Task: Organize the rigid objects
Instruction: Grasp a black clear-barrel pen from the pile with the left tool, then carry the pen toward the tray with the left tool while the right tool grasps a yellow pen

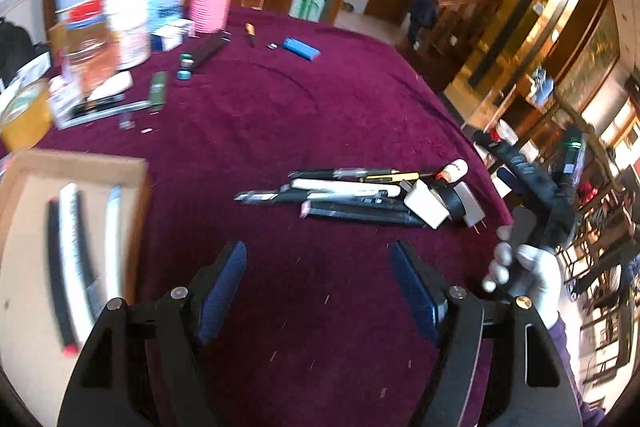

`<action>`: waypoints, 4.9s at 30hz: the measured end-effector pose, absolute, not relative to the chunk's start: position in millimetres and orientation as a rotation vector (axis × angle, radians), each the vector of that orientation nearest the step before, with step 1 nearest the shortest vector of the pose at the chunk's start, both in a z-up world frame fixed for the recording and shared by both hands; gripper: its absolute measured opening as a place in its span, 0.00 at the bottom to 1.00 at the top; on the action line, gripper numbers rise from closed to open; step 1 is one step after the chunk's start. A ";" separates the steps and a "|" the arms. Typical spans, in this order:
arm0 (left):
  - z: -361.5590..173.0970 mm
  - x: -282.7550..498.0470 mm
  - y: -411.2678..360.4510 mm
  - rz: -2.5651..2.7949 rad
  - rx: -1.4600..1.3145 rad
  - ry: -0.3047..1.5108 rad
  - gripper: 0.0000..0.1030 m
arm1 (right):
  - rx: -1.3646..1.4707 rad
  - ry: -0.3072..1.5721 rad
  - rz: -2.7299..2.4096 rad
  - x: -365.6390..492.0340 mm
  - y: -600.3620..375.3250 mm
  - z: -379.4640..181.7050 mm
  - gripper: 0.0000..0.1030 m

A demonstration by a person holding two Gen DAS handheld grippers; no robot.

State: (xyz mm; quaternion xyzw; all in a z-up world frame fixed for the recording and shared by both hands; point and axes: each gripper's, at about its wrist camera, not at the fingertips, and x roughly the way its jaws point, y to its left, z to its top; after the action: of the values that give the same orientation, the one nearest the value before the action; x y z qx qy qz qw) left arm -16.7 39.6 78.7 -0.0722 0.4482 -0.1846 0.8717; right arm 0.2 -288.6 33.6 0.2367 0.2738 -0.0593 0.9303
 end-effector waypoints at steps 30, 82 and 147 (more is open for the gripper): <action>35.6 -18.1 9.1 -0.509 0.027 1.076 0.53 | 0.508 0.685 -0.071 11.2 -282.3 14.0 0.99; 8.6 35.3 -44.1 -0.393 0.212 0.996 0.44 | 0.507 0.748 -0.080 20.5 -282.6 5.6 0.99; 78.1 -130.4 224.8 -0.372 -0.470 0.696 0.10 | 0.451 1.116 -0.077 108.8 -187.1 1.1 0.57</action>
State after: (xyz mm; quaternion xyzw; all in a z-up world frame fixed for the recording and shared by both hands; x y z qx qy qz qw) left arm -130.4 224.8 78.1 -0.2270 0.3360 -0.1796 0.8963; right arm 108.8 -187.1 1.1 0.2120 0.5250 -0.0362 0.8235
